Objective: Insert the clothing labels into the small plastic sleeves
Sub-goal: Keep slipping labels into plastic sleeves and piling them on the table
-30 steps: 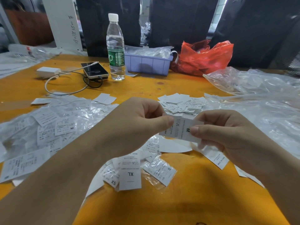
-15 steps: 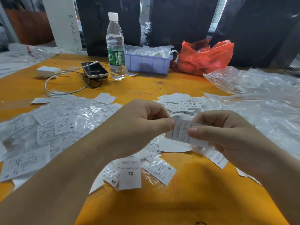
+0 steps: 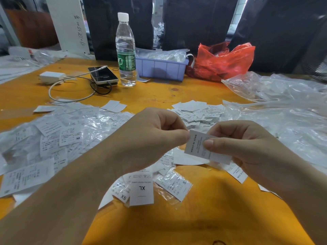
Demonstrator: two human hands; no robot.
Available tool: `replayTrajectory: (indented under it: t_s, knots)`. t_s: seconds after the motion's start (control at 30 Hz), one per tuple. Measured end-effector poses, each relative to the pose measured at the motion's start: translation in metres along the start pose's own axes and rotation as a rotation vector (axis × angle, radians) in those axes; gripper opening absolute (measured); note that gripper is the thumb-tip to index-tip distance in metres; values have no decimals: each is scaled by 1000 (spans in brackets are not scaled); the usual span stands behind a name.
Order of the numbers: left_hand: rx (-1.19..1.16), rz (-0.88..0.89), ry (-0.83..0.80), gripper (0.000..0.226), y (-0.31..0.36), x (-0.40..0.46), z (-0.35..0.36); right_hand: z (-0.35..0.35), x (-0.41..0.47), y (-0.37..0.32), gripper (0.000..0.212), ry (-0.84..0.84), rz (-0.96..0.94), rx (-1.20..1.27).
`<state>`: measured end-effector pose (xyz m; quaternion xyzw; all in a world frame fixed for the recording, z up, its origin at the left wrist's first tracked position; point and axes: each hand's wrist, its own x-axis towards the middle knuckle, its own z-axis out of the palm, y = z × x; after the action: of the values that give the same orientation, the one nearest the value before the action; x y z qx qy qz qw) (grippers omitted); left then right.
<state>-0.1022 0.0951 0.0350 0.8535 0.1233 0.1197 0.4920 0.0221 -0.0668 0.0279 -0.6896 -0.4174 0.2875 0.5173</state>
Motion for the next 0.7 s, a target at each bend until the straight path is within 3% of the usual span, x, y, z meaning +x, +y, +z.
replayTrajectory:
  t_s: [0.7]
  knots:
    - [30,8,20,21,0,-1,4,3,-1,-1,13,-7,4,42]
